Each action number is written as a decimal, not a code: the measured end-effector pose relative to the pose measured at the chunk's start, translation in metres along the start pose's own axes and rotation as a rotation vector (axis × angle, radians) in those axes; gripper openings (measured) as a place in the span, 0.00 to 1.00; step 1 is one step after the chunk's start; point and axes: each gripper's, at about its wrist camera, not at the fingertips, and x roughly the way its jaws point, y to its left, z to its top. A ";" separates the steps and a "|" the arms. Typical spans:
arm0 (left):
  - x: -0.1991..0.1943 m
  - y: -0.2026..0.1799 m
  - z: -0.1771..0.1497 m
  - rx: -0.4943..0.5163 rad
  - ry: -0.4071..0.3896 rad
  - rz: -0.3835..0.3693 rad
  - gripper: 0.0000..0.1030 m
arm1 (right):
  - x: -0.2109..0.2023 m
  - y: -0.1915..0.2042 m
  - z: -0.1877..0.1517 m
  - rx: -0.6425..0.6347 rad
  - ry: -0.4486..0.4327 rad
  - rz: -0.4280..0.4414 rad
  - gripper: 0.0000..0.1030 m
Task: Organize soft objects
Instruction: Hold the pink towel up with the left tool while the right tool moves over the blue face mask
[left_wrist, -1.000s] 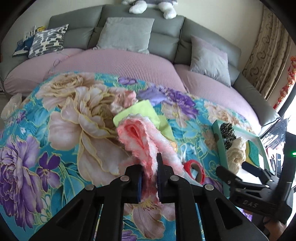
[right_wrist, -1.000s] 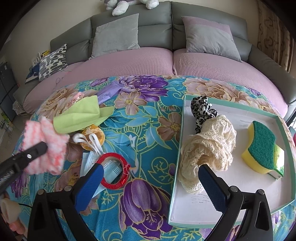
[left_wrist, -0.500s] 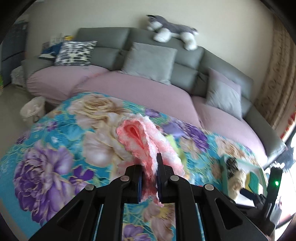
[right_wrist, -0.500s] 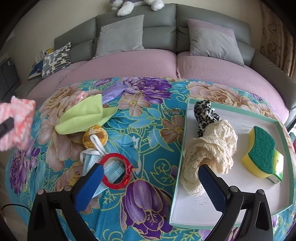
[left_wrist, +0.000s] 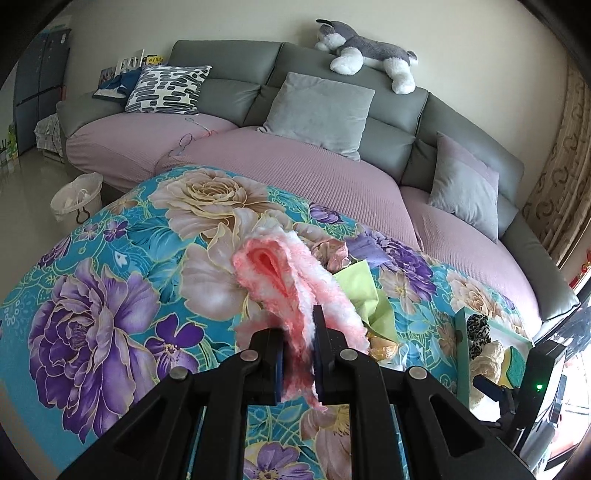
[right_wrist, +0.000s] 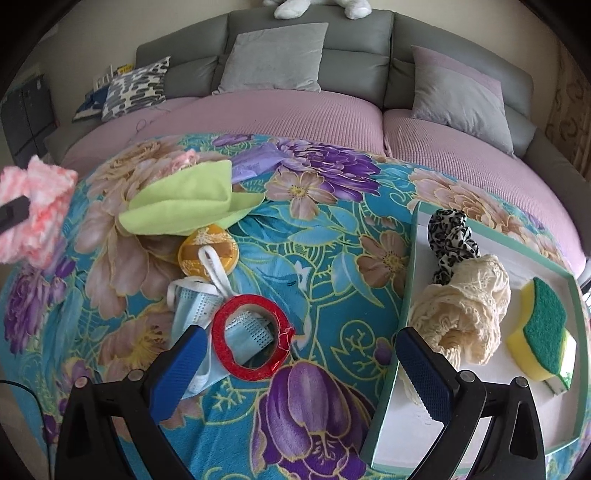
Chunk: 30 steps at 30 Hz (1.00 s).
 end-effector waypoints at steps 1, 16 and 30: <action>0.000 0.000 0.000 0.001 0.001 -0.001 0.12 | 0.002 0.001 0.000 -0.009 -0.001 0.001 1.00; 0.006 -0.005 -0.003 0.026 0.023 0.000 0.12 | 0.016 0.010 0.001 -0.039 0.015 0.033 0.98; 0.011 -0.007 -0.005 0.034 0.046 0.007 0.13 | 0.023 0.015 0.000 -0.044 0.027 0.076 0.80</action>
